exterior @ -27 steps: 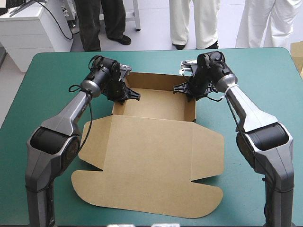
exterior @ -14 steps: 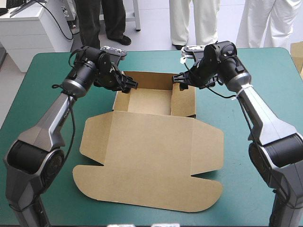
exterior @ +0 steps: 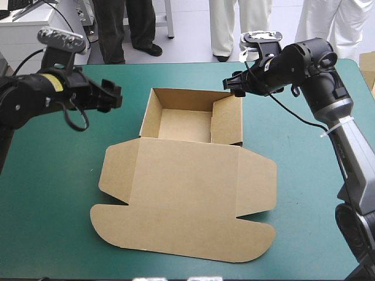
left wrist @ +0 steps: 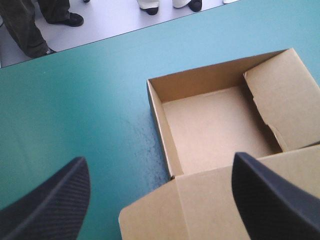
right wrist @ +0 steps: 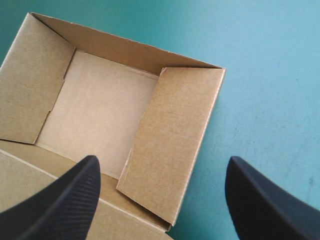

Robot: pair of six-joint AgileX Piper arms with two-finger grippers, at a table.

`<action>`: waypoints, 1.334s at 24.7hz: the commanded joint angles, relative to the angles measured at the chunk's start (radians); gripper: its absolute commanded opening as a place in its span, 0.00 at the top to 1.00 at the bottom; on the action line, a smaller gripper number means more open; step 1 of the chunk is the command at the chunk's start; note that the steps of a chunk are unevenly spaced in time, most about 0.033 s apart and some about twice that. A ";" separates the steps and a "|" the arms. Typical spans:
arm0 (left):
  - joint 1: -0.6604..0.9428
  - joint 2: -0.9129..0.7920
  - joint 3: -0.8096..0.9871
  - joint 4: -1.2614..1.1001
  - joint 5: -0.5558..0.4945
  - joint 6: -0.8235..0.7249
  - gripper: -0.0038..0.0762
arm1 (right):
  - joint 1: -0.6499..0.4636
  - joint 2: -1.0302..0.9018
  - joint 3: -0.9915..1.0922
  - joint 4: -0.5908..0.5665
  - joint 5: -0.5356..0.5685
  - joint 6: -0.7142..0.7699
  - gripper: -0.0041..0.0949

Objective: Fold the box

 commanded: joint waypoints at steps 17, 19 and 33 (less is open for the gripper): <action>-0.006 -0.775 0.672 -0.092 -0.056 -0.044 0.28 | -0.022 0.258 -0.025 -0.013 0.003 0.055 0.31; -0.006 -0.783 0.672 -0.092 -0.037 -0.042 0.28 | -0.022 0.274 -0.025 0.004 0.003 0.059 0.31; -0.004 -0.784 0.672 -0.077 -0.013 -0.039 0.30 | -0.022 0.329 -0.025 0.004 0.003 -0.029 0.93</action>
